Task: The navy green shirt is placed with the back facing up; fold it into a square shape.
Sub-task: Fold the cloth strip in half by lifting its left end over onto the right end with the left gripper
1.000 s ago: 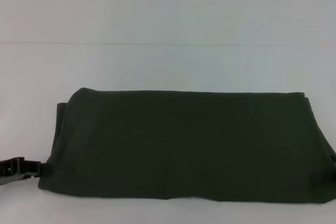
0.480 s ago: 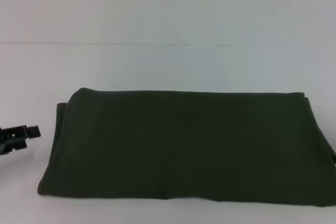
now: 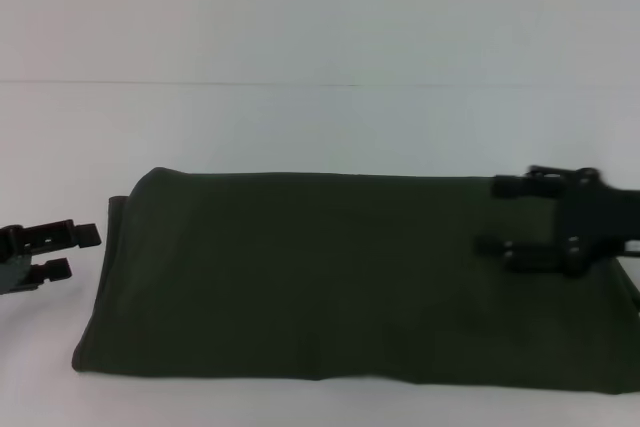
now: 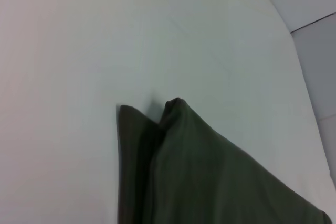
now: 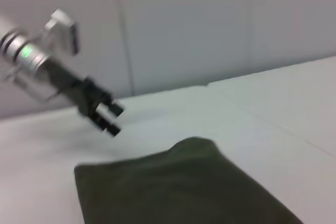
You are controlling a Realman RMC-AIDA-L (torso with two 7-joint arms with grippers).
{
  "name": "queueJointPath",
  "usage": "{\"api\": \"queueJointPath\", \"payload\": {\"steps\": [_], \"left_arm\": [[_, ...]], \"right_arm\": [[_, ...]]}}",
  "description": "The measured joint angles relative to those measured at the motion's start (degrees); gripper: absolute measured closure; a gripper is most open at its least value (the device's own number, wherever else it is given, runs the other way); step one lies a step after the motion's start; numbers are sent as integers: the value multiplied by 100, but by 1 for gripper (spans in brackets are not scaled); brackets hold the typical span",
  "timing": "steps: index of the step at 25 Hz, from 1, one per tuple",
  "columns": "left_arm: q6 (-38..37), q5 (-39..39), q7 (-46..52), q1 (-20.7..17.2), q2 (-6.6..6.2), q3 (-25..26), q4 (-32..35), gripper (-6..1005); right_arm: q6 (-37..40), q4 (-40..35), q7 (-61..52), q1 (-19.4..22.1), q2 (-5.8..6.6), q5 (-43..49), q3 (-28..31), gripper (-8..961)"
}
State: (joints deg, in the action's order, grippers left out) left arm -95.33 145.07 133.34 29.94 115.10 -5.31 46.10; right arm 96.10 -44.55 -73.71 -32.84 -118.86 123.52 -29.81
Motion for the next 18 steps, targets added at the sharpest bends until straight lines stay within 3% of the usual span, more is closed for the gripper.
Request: {"api": "queueJointPath", "payload": {"steps": [2,7,18], "left_arm": [[83,27,105,27,-3,-128,-22,157],[498,201,297,136,-6,-498,-12,157],[883,201,291,369,-21,-1034,-60,156]], "right_arm": [[-261,93,448,-28,-107,-22,-359,112],[-674,533,830,-169,-127,-97,-1099,113],[-891,856,988,-116,-118,-275,-1281,113]]}}
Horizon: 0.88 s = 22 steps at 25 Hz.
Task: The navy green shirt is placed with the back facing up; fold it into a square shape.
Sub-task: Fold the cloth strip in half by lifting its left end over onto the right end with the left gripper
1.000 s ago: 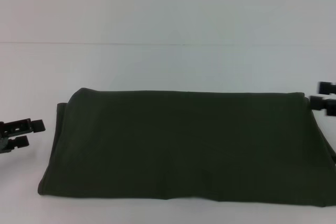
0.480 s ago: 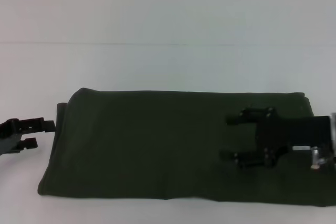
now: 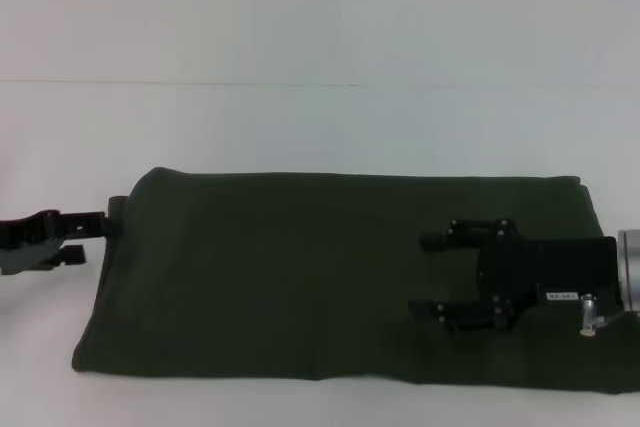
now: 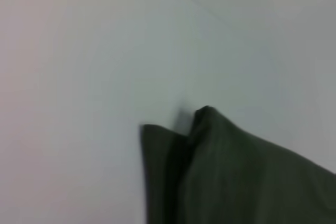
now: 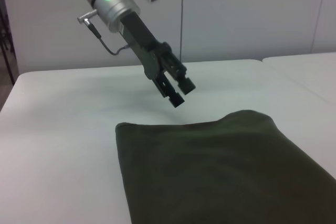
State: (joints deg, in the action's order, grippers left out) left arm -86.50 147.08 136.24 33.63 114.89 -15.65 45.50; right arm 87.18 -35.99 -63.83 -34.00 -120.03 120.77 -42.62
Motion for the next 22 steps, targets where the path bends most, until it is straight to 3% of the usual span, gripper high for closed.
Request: {"api": "queueJointPath", "payload": {"steps": [5,22], "left_arm": [[-171,-263,14,88,-5,-104,-279,157],[762,-162,-51,38,63,-507,-631,156]], "right_arm": [[-108,98,2,-5,-5,-1,-39,112],[-197,109,-40,-30,-4,-2,-45,113]]}}
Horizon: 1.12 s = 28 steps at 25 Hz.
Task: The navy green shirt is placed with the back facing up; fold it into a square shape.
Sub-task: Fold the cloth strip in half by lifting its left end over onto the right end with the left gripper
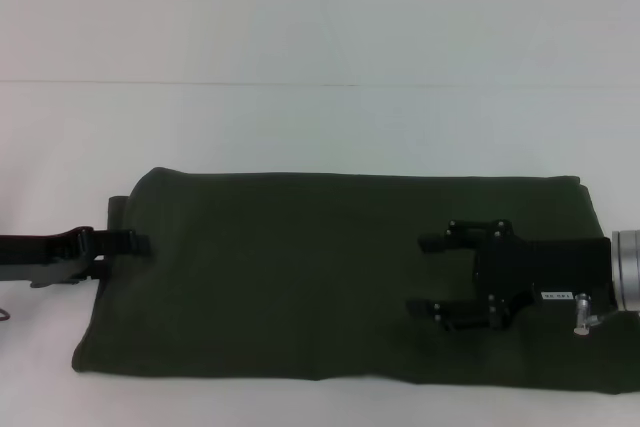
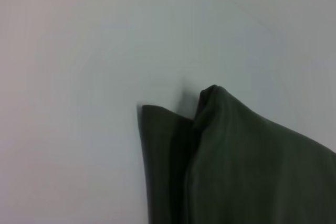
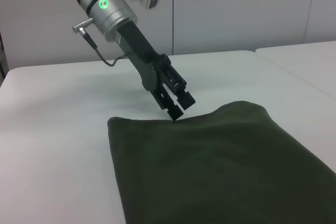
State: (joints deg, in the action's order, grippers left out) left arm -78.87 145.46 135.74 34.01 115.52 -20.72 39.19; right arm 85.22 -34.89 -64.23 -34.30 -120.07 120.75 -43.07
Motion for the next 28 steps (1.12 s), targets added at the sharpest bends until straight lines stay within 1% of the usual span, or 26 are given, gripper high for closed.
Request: {"api": "queueJointPath", "payload": {"steps": [28], "left_arm": [[320,163,-2,-26,-7,-20,51,156]], "right_arm": [[-121,0,-10,-28,2,-8,2,113]]}}
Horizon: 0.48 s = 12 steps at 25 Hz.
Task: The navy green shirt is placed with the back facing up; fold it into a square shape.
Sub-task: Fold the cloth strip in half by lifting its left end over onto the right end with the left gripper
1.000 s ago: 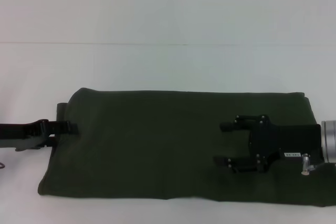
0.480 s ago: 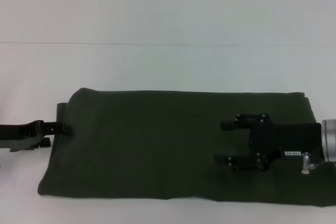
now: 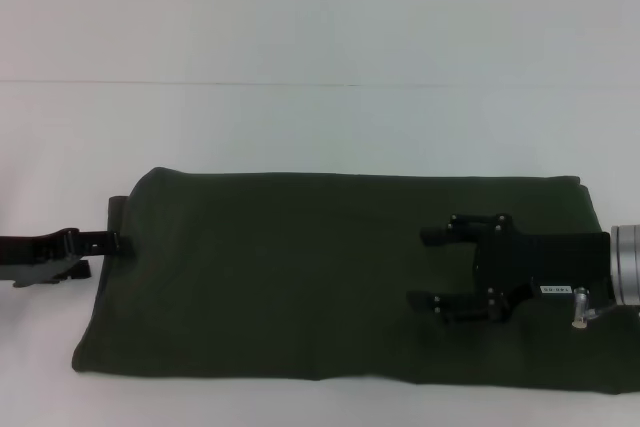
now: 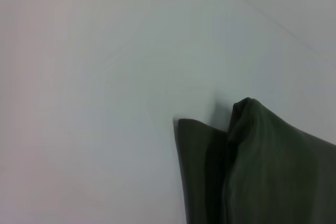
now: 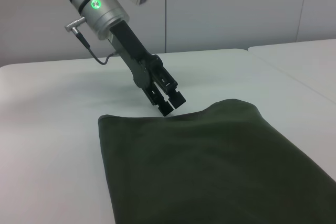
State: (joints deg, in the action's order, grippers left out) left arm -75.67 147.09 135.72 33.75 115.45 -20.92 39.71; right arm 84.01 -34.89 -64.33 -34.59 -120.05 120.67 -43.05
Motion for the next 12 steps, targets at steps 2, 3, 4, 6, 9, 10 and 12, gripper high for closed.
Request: {"api": "queueJointPath", "payload": {"steps": [2,3,4,6,9,10,12], "left_arm": [[7,5,-1,0,0,0,2,156],[17,50,-11,4,0,-7,2,157],[17,50,-11,4,0,-7,2,157],[-3,167,-20,33,-5,-17,4,157],[-19,248,-26,63,-10,-52,8,157],[-20,253,-25,65,-10,-65,9,157],[-19,257,-25,67,-9,-85,9,157]], "right_arm": [[0,1,-1,-1,0,0,-2,113],[-1,0,-1,-1,0,0,-2,113],[-4,1,-1,-2,0,0,-2,112],[-8,1,-1,-3,0,0,-2,112],[-11,1,-1,-4,0,2,-2,112],[-12,1,-1,-4,0,4,-2,112],[-15,1,-1,-4,0,9,-2,113]]}}
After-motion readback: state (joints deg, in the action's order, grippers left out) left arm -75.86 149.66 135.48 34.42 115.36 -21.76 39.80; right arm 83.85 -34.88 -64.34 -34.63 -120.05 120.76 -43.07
